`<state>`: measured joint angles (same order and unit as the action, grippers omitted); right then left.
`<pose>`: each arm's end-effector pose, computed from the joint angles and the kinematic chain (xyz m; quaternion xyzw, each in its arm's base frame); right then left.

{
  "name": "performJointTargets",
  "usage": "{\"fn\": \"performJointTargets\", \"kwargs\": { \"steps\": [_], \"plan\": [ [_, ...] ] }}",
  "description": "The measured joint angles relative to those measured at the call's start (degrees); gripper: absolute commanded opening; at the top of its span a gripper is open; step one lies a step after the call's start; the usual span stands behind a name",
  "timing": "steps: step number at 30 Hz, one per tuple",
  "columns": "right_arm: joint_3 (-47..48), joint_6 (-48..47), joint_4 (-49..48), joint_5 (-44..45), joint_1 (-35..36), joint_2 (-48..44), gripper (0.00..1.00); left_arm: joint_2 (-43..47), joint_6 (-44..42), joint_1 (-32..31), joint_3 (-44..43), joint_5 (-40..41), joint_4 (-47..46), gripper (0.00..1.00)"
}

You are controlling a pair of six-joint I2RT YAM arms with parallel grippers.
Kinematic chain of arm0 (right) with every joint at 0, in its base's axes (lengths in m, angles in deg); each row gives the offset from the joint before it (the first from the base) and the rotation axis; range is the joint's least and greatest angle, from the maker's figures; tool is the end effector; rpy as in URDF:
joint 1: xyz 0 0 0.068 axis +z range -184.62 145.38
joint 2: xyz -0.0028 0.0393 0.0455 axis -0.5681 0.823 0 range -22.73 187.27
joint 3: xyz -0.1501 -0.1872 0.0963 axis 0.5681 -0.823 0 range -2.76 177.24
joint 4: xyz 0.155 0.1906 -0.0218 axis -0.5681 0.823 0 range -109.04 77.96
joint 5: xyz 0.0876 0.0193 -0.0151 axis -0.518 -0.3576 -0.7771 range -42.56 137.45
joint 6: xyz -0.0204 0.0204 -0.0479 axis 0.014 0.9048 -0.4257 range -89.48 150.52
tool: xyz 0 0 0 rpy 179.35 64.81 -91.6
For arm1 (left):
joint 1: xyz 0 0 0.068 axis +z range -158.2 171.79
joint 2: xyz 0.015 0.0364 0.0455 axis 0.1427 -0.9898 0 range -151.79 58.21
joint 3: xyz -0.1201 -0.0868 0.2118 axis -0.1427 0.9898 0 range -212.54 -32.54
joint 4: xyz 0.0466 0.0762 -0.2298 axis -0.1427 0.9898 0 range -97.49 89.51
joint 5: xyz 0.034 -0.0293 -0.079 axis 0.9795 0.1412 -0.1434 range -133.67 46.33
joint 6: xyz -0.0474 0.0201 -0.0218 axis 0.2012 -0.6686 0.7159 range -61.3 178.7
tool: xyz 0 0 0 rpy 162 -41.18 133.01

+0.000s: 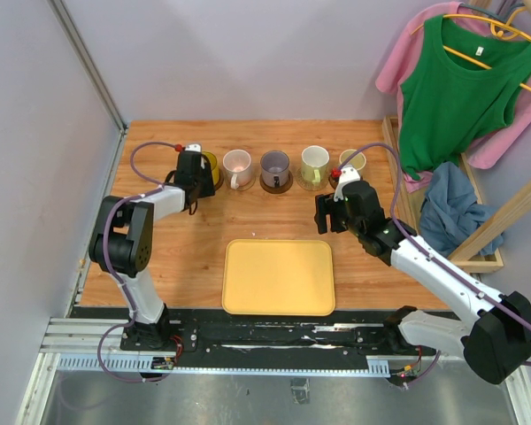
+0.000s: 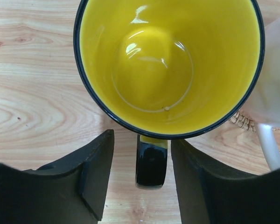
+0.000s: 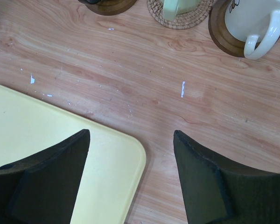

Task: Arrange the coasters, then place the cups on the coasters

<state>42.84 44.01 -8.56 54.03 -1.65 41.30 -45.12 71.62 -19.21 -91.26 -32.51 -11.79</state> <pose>0.2084 0.1300 0.2678 -0.1167 0.8523 0.1547 0.4858 0.3626 -0.0629 0.1655 -0.0560 0.9024 -0.0004 0.4273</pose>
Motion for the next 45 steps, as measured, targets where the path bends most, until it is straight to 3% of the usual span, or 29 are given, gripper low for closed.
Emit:
{"fn": "performJointTargets", "kwargs": {
  "steps": [25,33,37,45],
  "plan": [
    [0.00,0.33,0.09,-0.81,0.00,-1.51,0.73,16.13,0.68,0.00,5.40,7.41,7.82,0.65],
    [0.00,0.17,1.33,2.25,-1.11,-5.64,0.79,24.96,1.92,0.00,6.03,8.33,11.98,0.71],
    [0.00,0.37,1.44,3.67,-6.25,-8.81,0.83,30.64,3.04,0.00,6.08,8.26,13.18,0.73],
    [-1.77,6.93,2.32,1.33,-24.46,-17.66,0.98,40.26,5.62,0.00,9.01,7.54,15.85,0.75]
  ]
}}
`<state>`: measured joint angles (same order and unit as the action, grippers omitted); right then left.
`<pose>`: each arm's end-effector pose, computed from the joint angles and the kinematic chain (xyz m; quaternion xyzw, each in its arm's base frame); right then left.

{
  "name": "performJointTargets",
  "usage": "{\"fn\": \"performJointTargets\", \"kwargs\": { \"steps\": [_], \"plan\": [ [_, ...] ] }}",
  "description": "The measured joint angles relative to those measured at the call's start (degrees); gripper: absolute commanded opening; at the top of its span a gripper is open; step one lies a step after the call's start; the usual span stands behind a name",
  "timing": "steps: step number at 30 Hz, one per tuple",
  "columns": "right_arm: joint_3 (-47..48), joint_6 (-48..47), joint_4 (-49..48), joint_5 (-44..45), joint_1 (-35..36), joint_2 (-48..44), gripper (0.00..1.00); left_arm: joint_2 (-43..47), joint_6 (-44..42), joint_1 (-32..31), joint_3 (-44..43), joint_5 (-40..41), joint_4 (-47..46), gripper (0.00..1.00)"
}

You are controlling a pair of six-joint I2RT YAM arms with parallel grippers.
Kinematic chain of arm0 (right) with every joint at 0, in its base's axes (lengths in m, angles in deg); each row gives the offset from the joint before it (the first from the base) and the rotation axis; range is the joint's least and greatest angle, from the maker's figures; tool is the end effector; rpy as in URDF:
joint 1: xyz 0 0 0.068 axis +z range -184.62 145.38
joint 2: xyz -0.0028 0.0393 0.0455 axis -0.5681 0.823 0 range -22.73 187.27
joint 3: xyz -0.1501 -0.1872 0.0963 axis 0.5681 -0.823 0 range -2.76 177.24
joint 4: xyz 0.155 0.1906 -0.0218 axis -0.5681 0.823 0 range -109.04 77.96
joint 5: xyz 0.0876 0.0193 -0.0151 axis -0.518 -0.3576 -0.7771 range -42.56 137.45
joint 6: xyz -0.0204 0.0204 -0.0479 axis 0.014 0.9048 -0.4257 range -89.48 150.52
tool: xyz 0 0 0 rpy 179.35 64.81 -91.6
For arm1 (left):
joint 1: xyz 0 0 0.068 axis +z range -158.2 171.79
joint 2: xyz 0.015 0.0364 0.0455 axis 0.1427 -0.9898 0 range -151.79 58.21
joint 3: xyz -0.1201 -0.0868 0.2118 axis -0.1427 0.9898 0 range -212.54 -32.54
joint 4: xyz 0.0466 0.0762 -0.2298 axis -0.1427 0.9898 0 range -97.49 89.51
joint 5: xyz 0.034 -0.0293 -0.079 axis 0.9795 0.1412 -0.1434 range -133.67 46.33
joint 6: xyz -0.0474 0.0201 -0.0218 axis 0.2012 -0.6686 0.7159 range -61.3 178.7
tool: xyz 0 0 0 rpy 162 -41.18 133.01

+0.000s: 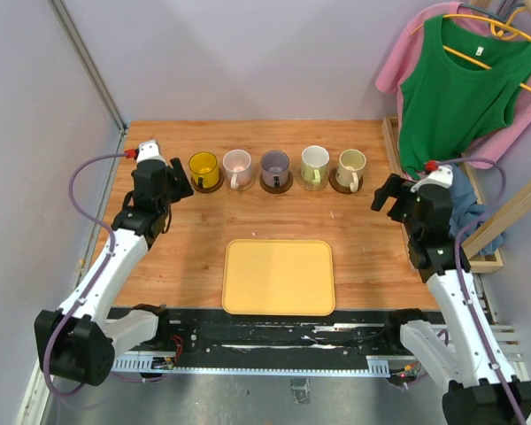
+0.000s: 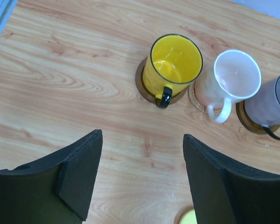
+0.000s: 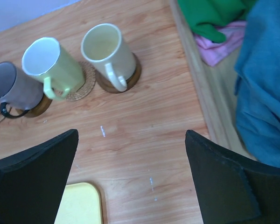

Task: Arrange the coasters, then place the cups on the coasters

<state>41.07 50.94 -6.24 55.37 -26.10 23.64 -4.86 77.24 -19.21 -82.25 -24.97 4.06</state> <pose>0.1866 0.0226 0.3141 0.1239 0.7846 0.0980 0.5996 0.2420 -0.0344 0.2946 -0.1419 0.8243 -0.0029 0.5481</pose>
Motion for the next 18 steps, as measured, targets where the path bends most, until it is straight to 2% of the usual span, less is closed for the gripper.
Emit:
{"fn": "performJointTargets", "kwargs": {
  "steps": [6,18],
  "plan": [
    [-1.90,3.56,3.82,-0.33,-6.01,-6.10,0.98,6.62,2.29,0.00,1.81,-0.87,4.66,0.98],
    [-1.90,3.58,13.60,-0.24,-6.21,-9.88,0.98,17.62,6.36,0.00,2.86,-1.84,14.45,1.00]
  ]
}}
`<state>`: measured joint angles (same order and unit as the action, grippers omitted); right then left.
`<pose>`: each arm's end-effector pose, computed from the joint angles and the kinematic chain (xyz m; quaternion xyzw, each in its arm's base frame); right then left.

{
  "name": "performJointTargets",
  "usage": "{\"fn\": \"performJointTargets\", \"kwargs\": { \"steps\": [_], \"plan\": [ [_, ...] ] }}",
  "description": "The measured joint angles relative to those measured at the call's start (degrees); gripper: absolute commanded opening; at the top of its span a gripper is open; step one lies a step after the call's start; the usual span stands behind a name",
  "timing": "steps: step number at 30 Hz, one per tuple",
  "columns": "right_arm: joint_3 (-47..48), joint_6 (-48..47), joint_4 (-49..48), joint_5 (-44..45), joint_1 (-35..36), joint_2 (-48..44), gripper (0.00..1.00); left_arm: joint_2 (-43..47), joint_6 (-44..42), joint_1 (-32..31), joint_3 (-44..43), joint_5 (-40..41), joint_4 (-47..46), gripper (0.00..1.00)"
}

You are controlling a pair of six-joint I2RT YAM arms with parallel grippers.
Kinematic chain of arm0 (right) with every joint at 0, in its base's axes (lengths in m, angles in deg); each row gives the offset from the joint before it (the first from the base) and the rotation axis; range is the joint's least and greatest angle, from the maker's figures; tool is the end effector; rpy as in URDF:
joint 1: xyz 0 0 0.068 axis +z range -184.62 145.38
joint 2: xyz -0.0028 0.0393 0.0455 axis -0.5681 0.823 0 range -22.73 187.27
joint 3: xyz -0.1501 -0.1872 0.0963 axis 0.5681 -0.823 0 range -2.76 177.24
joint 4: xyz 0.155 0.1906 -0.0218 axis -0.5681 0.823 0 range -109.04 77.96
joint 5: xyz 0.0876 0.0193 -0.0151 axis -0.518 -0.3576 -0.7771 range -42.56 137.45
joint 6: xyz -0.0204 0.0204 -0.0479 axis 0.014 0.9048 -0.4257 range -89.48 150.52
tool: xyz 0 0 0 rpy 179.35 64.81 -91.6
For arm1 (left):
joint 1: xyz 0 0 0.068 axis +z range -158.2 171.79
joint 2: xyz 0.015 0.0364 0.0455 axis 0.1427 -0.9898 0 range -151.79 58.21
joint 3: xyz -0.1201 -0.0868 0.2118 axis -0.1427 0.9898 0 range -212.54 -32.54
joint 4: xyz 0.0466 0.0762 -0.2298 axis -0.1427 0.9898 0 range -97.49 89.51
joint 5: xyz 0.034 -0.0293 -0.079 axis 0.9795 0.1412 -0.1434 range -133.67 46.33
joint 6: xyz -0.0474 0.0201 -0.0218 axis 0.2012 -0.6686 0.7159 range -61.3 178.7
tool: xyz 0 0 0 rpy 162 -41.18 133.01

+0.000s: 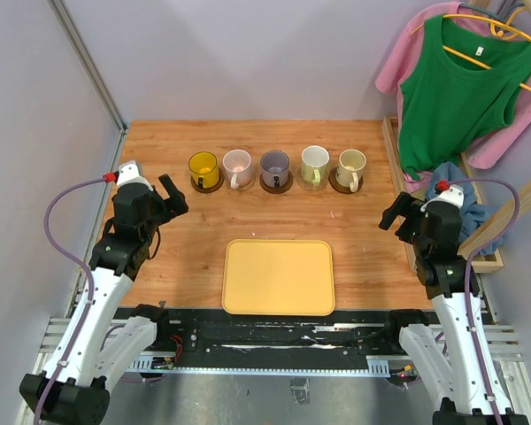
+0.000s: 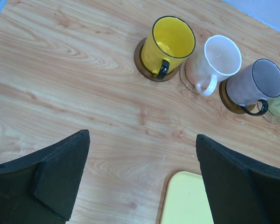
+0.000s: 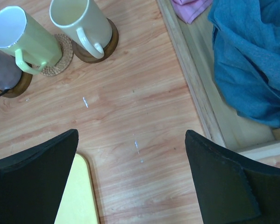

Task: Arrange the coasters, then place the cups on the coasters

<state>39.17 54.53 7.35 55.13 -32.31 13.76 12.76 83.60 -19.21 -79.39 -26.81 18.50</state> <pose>0.1470 0.0008 0.3031 0.1920 0.8001 0.0750 0.5633 0.1725 -0.0221 0.3105 -0.1793 0.8167 -0.0474 0.5464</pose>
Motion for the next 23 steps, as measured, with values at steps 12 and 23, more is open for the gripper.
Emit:
{"fn": "performJointTargets", "kwargs": {
  "steps": [12,23],
  "plan": [
    [0.74,-0.04,7.08,0.28,0.00,-2.36,0.98,5.22,1.25,0.00,1.57,0.07,3.78,1.00],
    [0.74,-0.46,8.24,0.48,-0.02,-4.92,0.99,6.49,2.43,0.00,2.08,-0.07,4.68,1.00]
  ]
}}
